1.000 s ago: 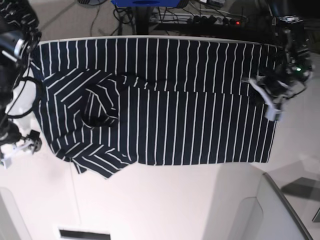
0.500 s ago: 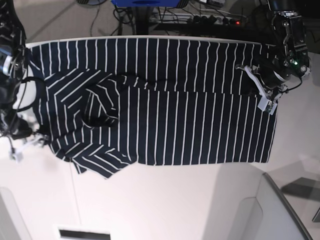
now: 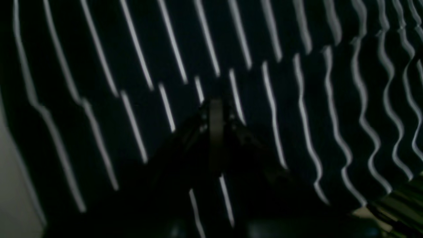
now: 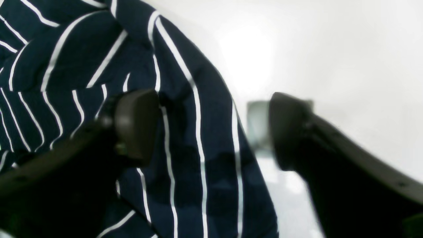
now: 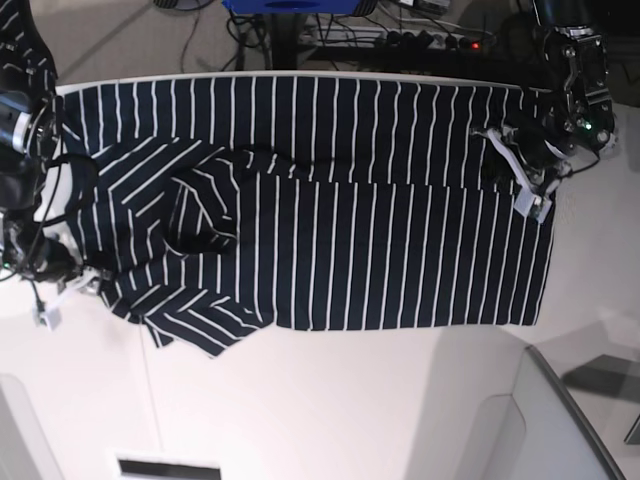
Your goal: Layout the t-shirt on the table in an organized manner, then fold the t-shirt properly
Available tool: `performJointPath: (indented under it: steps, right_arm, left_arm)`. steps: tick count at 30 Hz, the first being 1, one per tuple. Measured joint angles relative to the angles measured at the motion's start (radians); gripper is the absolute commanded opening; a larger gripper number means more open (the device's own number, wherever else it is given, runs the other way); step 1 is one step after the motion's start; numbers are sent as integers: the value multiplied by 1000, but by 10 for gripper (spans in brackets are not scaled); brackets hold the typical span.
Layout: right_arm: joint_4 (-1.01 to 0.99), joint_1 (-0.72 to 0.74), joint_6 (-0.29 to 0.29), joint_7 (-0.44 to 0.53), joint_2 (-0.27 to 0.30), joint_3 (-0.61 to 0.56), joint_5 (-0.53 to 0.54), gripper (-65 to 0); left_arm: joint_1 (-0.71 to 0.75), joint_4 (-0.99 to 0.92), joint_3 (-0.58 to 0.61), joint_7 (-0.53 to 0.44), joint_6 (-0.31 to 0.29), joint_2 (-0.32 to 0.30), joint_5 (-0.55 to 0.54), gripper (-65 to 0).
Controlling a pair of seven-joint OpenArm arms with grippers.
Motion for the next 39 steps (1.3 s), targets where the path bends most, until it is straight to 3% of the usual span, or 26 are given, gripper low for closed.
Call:
performJointPath:
  steps: [6,12,17,33,39]
  right_arm:
    - [0,-2,0,-3,0,0,-3,-648]
    - [2,9,0,-23,0,2,-3,-650]
    - [168,-27,0,-135,-19,4,-7,-650]
    - [986,-328,6,-620,-217,3,0,-650]
    - [1173,-409,8,-755,-287,6,3,-650]
  left_arm:
    - [-11,-18,0,-2,0,-1,-4,-650]
    - [-11,-17,9,-2,0,1,-4,-650]
    - [-12,-16,9,-1,0,2,-3,-650]
    - [-13,-18,12,-1,0,2,0,-650]
    - [-13,-19,6,-2,0,2,0,-650]
